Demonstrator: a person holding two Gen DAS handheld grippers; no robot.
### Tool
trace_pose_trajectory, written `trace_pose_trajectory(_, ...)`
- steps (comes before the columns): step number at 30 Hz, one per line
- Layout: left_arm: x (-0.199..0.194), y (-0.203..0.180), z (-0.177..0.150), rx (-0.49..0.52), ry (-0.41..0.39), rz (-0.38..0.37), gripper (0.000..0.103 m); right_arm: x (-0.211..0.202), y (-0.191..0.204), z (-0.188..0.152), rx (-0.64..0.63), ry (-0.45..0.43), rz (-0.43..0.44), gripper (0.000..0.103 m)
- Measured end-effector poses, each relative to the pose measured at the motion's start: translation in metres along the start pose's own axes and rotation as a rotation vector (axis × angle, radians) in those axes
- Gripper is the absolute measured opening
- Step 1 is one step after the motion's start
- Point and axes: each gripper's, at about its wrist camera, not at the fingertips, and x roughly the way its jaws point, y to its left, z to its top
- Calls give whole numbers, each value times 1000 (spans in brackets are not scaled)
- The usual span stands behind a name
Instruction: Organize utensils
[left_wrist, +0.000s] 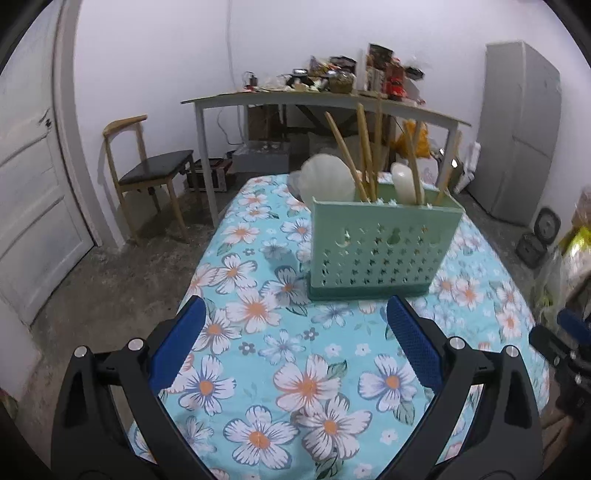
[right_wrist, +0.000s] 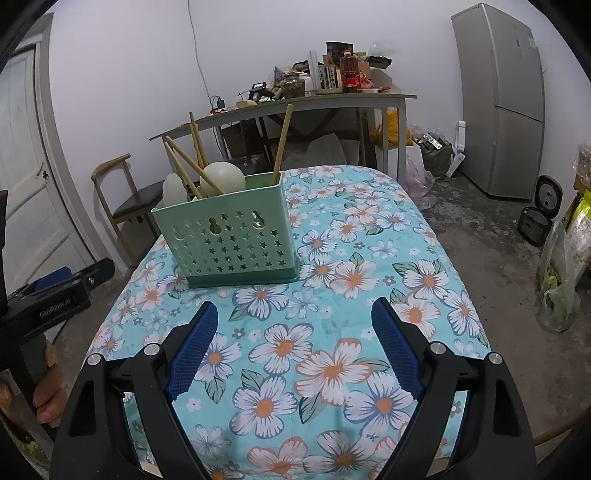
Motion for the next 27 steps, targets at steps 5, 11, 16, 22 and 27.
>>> trace_pose_trajectory(5,0,-2,-3,41,15,5,95,-1,-3,-3,3,8,-13,83)
trace_pose_trajectory(11,3,-4,-3,49,36,-3,95,1,-11,-5,24,14,-23,83)
trace_pose_trajectory(16,7,-5,-3,54,48,9,95,-2,-21,-5,41,6,-35,83)
trace_pose_trajectory(22,10,-4,-2,43,60,14,95,-7,-38,-7,62,-4,-74,83)
trace_pose_trajectory(27,12,-2,-3,40,58,52,95,-12,-52,-9,104,-12,-95,83)
